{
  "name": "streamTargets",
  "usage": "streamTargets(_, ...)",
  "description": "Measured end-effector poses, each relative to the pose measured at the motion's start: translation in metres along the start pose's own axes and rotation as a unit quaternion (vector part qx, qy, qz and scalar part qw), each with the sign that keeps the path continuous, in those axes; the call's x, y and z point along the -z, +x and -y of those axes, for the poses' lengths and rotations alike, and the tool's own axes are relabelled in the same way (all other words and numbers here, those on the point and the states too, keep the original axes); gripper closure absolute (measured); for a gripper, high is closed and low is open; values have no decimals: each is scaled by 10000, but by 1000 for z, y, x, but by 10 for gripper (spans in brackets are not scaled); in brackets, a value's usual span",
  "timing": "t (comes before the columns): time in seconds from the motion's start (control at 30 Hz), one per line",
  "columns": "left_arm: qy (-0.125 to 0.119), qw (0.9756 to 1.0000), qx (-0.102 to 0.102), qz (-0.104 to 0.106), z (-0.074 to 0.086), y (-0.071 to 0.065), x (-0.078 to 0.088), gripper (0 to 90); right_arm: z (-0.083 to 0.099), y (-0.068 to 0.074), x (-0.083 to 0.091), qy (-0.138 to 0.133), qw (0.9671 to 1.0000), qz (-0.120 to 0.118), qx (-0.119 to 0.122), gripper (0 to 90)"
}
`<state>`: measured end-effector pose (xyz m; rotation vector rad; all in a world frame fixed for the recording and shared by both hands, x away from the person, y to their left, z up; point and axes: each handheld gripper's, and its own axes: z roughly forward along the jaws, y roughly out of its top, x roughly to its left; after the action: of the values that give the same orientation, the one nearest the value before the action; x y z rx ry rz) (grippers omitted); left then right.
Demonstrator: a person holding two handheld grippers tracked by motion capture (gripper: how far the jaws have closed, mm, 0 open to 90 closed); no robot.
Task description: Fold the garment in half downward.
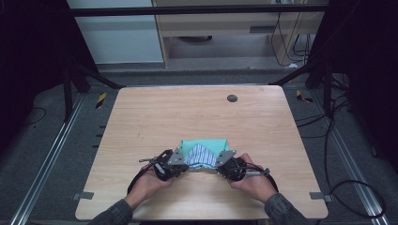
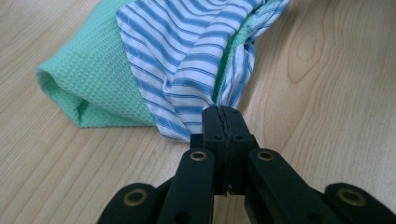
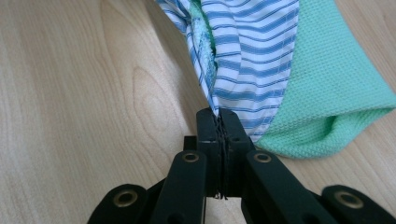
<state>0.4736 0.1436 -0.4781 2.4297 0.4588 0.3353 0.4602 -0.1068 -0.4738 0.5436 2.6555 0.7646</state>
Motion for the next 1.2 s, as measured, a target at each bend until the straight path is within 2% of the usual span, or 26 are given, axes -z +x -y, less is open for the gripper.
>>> streamTargets(0.23,100,9999,-120,-12,0,-3,-1,900,1,0,-1,103,9998,11,179,897)
streamTargets(0.57,97,9998,-160,-37,0,-4,0,900,1,-1,1,141,9995,100,246,899)
streamTargets(0.63,64,9999,-94,-15,0,-3,0,900,1,-2,1,139,9995,92,257,898)
streamTargets(0.67,18,10000,-20,64,1,-3,0,900,2,-1,1,132,9997,75,207,895)
streamTargets(0.73,-89,9999,141,5,3,-3,3,855,3,-1,3,102,9998,22,163,840)
streamTargets(0.83,-174,9989,419,129,9,-1,10,791,8,1,8,58,9999,4,102,745)
streamTargets(0.97,-243,9981,547,121,17,-2,22,745,19,3,18,13,10000,31,-39,701)
streamTargets(1.07,-264,9978,612,23,24,0,29,711,27,2,24,36,9999,58,-151,667)
streamTargets(1.2,-181,9976,661,-100,31,7,34,636,37,-7,29,50,9993,144,-340,605)
